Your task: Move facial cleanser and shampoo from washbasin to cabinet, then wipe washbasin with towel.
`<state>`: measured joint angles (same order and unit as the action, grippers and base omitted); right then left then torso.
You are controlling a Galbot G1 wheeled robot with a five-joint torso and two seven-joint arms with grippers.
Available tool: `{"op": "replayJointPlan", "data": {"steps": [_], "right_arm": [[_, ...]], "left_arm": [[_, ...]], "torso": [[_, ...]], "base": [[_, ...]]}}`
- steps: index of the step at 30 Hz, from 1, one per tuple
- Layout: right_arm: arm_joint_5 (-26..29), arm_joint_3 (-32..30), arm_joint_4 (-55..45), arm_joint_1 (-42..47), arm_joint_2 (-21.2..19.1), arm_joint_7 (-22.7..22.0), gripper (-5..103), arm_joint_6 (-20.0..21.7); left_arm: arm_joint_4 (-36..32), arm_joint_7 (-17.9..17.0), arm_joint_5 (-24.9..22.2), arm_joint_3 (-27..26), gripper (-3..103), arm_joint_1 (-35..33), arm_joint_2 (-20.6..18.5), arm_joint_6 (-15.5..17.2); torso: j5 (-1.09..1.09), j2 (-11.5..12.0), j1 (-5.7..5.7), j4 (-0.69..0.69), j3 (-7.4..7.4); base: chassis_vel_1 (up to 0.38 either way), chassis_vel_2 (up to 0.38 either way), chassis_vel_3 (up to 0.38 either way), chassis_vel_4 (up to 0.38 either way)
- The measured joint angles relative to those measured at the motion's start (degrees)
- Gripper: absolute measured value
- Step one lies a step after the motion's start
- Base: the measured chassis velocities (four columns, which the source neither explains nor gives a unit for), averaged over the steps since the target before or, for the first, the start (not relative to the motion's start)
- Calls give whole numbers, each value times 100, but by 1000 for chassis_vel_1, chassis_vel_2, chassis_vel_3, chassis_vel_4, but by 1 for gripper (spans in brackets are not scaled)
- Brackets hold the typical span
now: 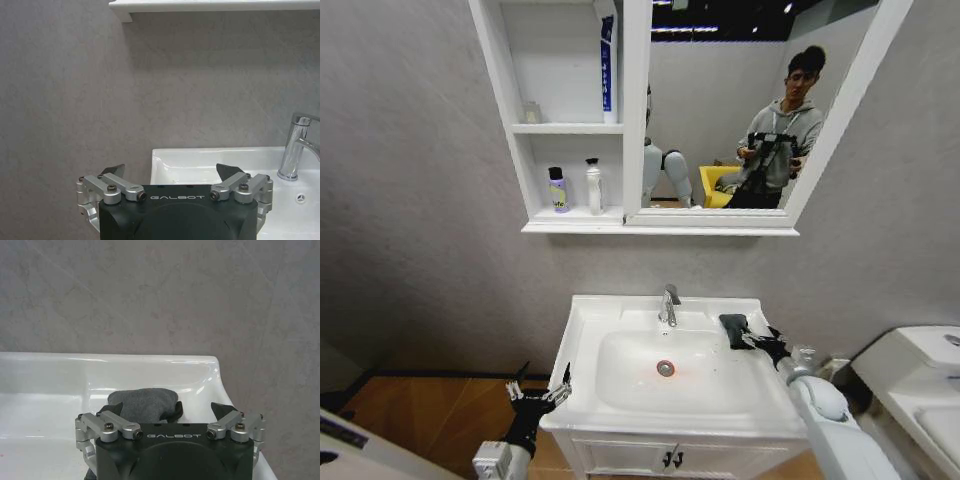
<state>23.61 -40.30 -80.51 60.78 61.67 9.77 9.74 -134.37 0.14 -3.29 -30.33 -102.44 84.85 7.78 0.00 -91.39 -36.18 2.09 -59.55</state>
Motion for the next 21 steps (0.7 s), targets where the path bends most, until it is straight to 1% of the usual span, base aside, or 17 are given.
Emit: {"op": "replayJointPlan", "data": {"steps": [7,14,16,18,19,21], "right_arm": [[-86,379,420,-372,78,40,99,-68],[-87,463,683,-531,117,45,97,-34],[-25,471,702,-556,69,30,88,52],[-4,478,707,-565,43,25,88,72],[20,491,718,-577,19,23,77,87],[30,493,720,-580,13,31,77,91]], "left_arm": [[0,0,0,0,100,0,0,0],[0,0,0,0,100,0,0,0],[0,0,0,0,100,0,0,0],[0,0,0,0,100,0,0,0],[0,0,0,0,100,0,0,-1],[0,0,0,0,100,0,0,0]], "torso": [[0,0,0,2,0],[0,0,0,1,0],[0,0,0,1,0],[-1,0,0,0,0],[0,0,0,0,0],[0,0,0,1,0]], "base": [[0,0,0,0],[0,0,0,0],[0,0,0,0],[0,0,0,0],[0,0,0,0],[0,0,0,0]]}}
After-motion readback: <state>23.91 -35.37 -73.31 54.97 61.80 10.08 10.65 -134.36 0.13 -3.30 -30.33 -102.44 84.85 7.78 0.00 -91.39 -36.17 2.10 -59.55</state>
